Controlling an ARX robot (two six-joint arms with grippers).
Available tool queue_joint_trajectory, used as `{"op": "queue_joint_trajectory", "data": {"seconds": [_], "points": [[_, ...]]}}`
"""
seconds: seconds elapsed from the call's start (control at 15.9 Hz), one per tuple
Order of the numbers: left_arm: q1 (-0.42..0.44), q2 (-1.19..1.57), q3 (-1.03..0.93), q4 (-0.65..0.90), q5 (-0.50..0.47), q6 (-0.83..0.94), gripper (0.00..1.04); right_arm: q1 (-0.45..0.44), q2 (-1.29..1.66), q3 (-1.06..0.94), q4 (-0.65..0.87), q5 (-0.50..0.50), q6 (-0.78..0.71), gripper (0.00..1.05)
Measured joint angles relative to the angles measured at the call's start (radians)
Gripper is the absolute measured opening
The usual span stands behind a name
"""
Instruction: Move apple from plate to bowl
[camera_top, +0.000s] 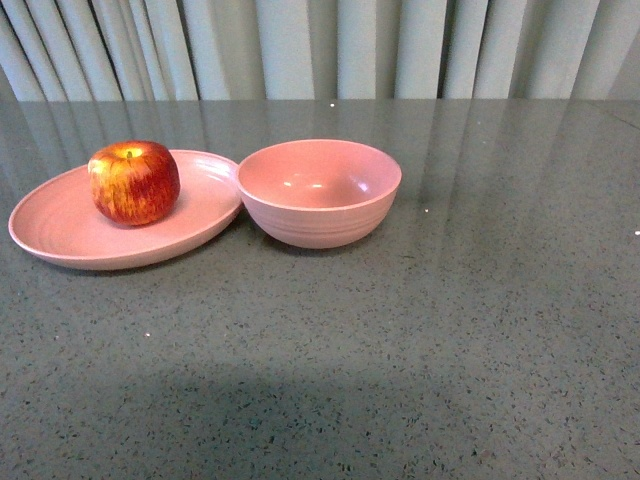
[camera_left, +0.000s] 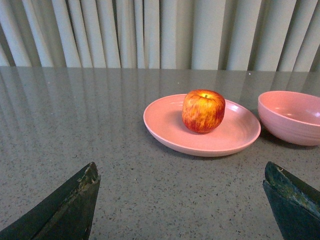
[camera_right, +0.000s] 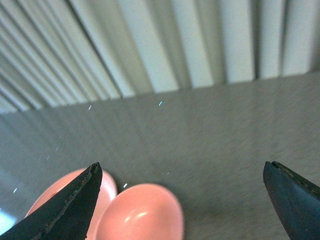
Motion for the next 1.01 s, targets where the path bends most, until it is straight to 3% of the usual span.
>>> {"op": "queue_joint_trajectory", "data": {"seconds": [0.13, 0.25, 0.44, 0.57, 0.63, 0.69, 0.88, 1.01], "points": [[0.0, 0.0, 0.0, 0.0, 0.0, 0.0, 0.98, -0.075, -0.26, -0.222, 0.183, 0.06, -0.109, 0.98], [0.0, 0.0, 0.0, 0.0, 0.0, 0.0, 0.98, -0.131, -0.525, -0.439, 0.208, 0.032, -0.145, 0.98], [0.0, 0.0, 0.0, 0.0, 0.0, 0.0, 0.98, -0.196, -0.879, -0.721, 0.077, 0.014, -0.085, 0.98], [0.0, 0.0, 0.0, 0.0, 0.0, 0.0, 0.98, -0.173, -1.091, -0.805, -0.041, 0.06, -0.077, 0.98], [0.0, 0.0, 0.0, 0.0, 0.0, 0.0, 0.98, -0.14, -1.191, -0.813, -0.15, 0.155, -0.144, 0.88], [0.0, 0.0, 0.0, 0.0, 0.001, 0.0, 0.98, -0.183, -1.261, -0.855, -0.166, 0.143, -0.227, 0.75], [0.0, 0.0, 0.0, 0.0, 0.0, 0.0, 0.98, -0.417, -1.318, -0.956, -0.159, -0.039, -0.308, 0.4], [0.0, 0.0, 0.0, 0.0, 0.0, 0.0, 0.98, -0.41, -1.345, -0.98, -0.142, -0.061, -0.318, 0.18]]}}
